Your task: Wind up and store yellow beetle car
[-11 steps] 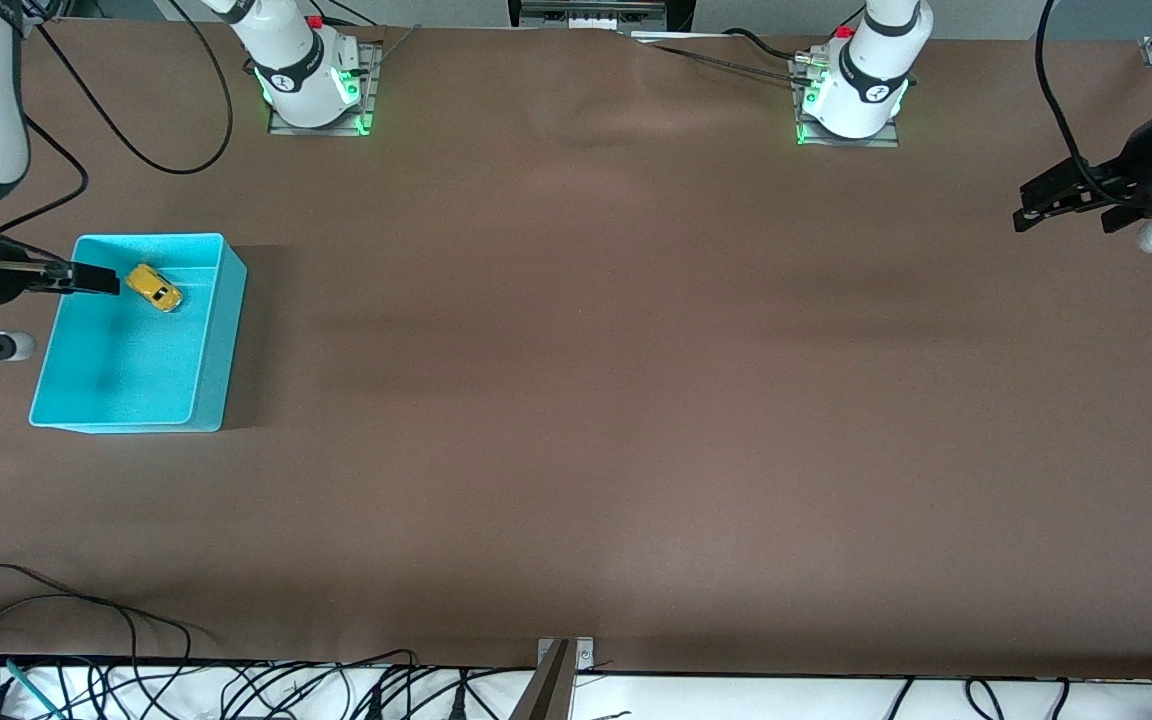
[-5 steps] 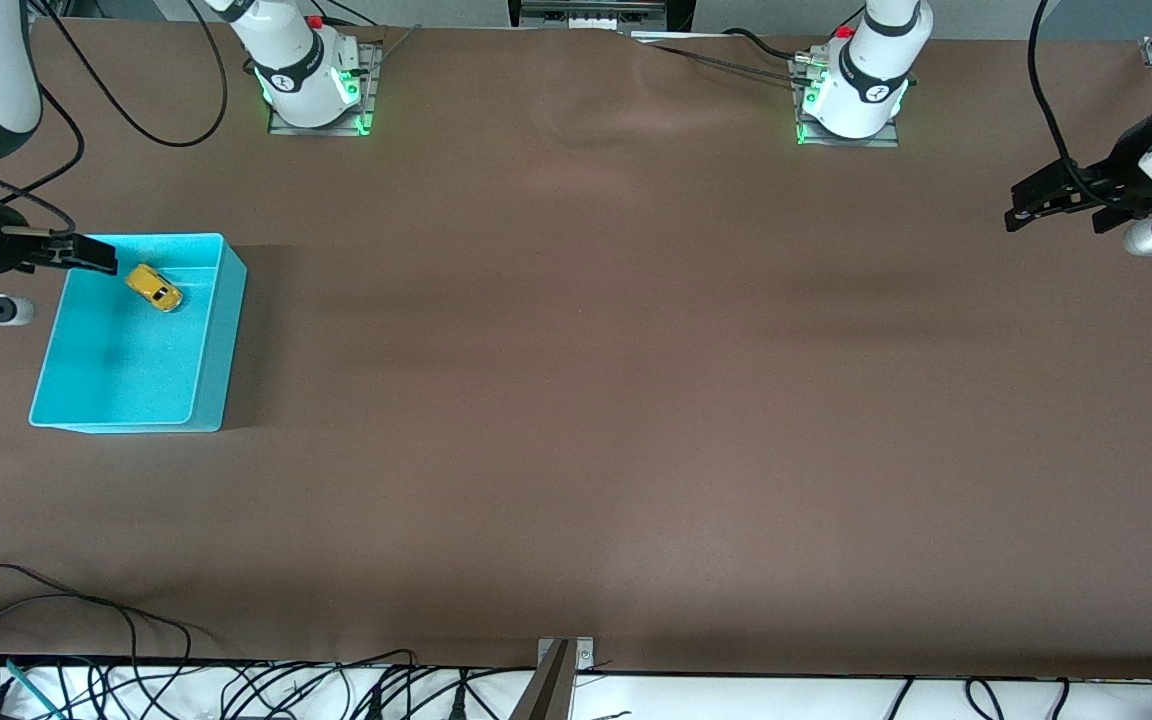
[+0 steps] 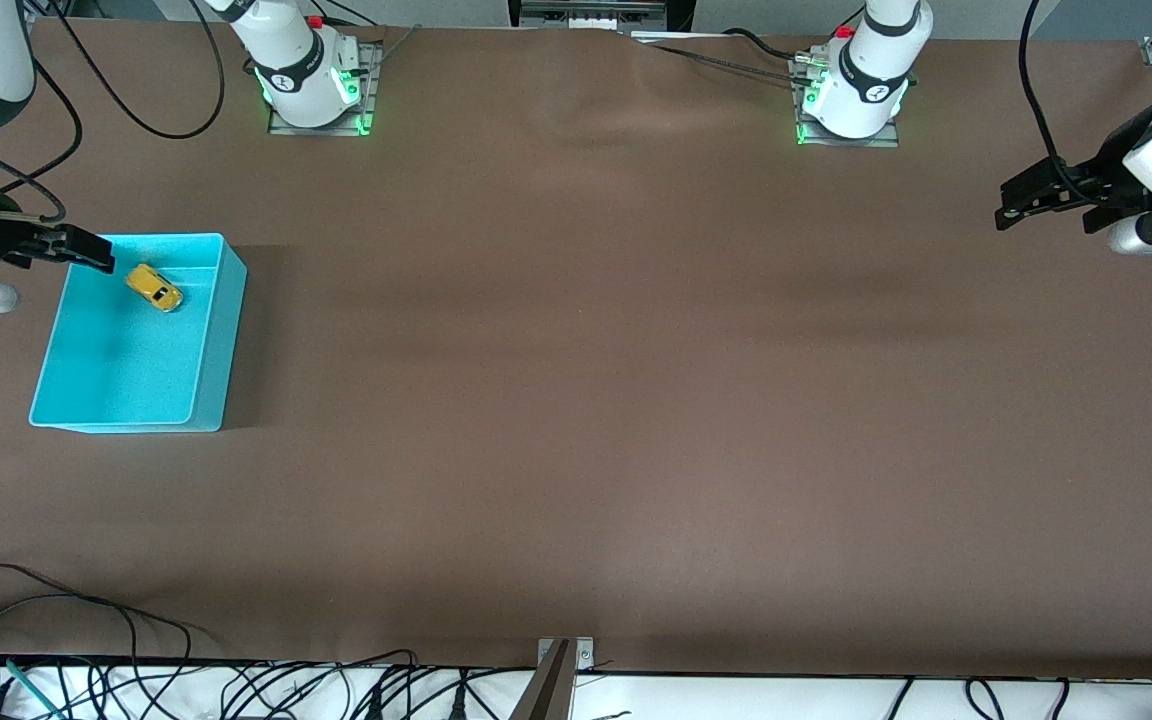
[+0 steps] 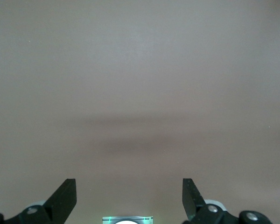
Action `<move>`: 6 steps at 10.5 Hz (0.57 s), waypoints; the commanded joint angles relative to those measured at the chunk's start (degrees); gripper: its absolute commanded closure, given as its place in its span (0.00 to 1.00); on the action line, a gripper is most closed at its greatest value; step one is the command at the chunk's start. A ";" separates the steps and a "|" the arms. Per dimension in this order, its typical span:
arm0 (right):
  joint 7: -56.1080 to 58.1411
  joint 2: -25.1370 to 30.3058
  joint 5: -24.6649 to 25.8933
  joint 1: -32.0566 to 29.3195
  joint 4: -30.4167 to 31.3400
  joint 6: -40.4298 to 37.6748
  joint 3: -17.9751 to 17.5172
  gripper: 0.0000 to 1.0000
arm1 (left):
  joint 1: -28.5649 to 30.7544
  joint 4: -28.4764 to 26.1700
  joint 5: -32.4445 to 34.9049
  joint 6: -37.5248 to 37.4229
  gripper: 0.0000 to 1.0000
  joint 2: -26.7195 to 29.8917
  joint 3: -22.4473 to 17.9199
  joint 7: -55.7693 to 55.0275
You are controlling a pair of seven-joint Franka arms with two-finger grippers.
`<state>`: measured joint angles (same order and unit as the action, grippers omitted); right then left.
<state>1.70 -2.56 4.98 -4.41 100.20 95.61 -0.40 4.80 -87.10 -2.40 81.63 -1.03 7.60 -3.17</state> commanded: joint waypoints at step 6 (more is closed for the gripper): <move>-0.82 -0.25 -0.85 -1.04 -3.34 -0.86 -1.80 0.00 | -0.67 -0.71 -0.33 0.37 0.00 0.77 -0.39 0.27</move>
<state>1.55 -2.55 4.98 -4.43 98.01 95.60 -1.37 4.19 -87.10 -2.40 81.63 -1.04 7.51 -3.17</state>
